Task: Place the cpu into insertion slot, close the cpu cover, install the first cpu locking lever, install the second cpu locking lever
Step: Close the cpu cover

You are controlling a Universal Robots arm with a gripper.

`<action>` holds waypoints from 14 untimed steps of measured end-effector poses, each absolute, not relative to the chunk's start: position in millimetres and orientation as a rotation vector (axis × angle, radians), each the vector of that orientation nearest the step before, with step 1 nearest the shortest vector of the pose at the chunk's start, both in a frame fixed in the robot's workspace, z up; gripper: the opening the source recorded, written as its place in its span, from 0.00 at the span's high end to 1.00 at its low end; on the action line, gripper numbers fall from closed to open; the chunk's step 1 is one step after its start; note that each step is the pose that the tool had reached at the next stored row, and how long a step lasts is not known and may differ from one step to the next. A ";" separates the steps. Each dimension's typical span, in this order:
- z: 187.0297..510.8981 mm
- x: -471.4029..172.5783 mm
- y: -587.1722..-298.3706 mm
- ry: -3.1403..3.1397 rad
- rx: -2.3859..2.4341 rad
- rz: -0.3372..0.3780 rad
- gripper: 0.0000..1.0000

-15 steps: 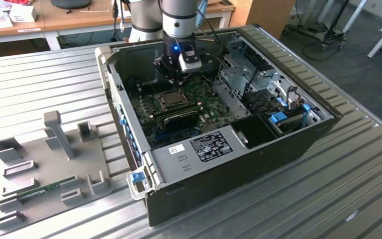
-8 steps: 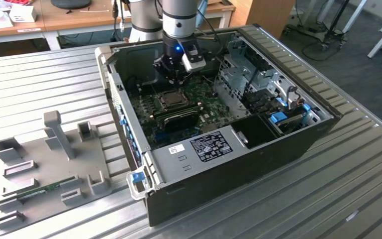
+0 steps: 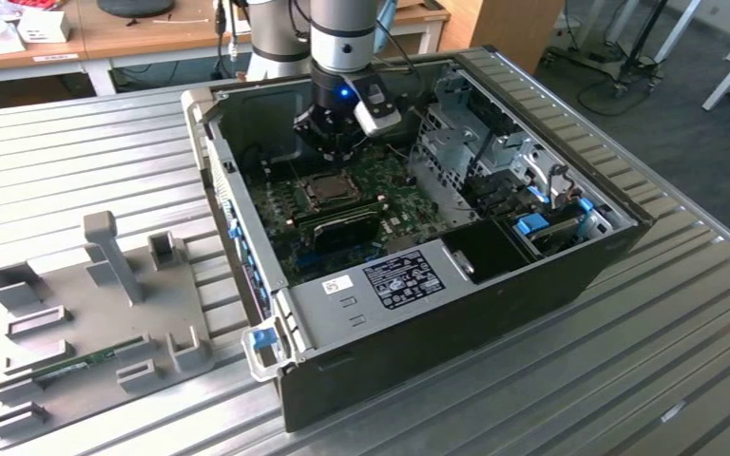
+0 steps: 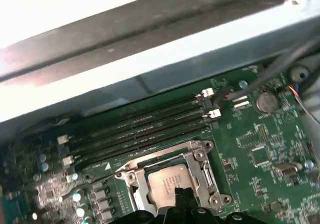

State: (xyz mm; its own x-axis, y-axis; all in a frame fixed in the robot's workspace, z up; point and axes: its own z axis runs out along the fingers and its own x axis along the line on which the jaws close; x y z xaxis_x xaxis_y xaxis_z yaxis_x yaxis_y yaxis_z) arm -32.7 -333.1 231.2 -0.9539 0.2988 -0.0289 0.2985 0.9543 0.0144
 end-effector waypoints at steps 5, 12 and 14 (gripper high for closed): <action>231.0 -32.7 -333.1 3.094 0.330 0.017 0.90; 230.5 -32.7 -333.1 3.109 0.132 0.020 0.90; 230.3 -32.7 -333.1 3.111 0.076 0.021 0.90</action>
